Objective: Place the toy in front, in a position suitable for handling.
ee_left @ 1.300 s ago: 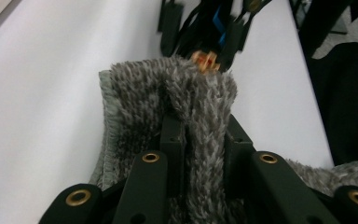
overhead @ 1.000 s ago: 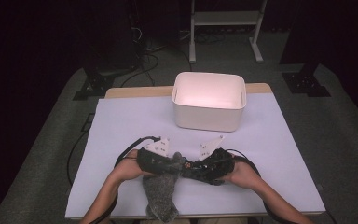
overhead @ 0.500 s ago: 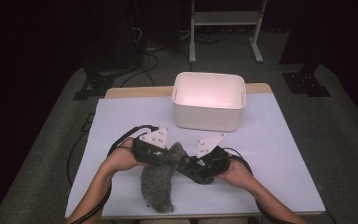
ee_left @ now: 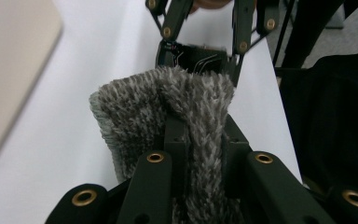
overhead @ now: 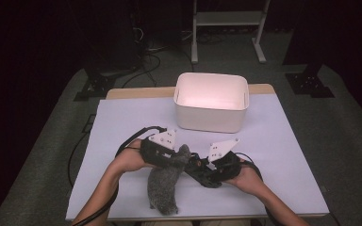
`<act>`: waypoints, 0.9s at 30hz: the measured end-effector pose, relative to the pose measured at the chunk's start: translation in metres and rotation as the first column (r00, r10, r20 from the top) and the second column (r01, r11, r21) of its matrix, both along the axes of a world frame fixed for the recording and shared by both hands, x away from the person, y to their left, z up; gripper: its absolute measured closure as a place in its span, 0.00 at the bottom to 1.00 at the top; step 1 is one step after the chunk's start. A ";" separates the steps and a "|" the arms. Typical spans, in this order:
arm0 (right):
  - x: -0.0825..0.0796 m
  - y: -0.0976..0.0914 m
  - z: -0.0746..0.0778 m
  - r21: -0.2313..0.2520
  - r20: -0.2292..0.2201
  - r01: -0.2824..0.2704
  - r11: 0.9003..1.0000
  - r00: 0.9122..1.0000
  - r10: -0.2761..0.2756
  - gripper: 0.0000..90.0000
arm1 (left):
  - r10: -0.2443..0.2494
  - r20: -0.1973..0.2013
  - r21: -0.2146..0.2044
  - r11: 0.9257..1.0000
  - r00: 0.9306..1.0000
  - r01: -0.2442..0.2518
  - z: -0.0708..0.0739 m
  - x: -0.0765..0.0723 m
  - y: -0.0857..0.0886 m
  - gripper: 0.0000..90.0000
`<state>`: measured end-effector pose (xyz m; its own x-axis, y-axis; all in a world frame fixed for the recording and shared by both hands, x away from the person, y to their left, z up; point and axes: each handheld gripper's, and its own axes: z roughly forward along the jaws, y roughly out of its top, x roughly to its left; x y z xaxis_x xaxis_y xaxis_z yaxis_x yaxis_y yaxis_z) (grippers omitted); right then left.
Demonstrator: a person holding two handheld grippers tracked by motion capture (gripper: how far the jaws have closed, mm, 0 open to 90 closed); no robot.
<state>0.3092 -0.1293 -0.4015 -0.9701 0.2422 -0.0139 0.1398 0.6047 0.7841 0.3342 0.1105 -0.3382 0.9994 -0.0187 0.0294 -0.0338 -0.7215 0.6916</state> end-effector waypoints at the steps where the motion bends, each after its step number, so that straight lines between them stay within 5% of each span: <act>1: 0.001 0.002 0.001 0.019 -0.001 -0.004 1.000 1.000 0.004 0.62 | 0.000 0.009 -0.003 1.000 1.000 0.000 0.005 -0.001 0.001 0.86; 5: 0.004 0.013 0.005 0.063 -0.007 -0.025 0.998 1.000 0.026 0.62 | -0.006 0.033 0.022 1.000 0.999 0.005 0.019 -0.005 0.003 0.86; 17: -0.001 0.002 0.007 0.035 -0.008 -0.012 0.999 1.000 0.013 0.62 | 0.004 0.027 0.066 0.998 1.000 -0.006 0.008 -0.005 0.003 0.84; 27: -0.006 0.003 0.008 0.025 0.018 -0.012 1.000 1.000 0.012 0.62 | -0.062 0.046 0.047 0.997 0.997 0.060 0.026 -0.012 -0.018 0.86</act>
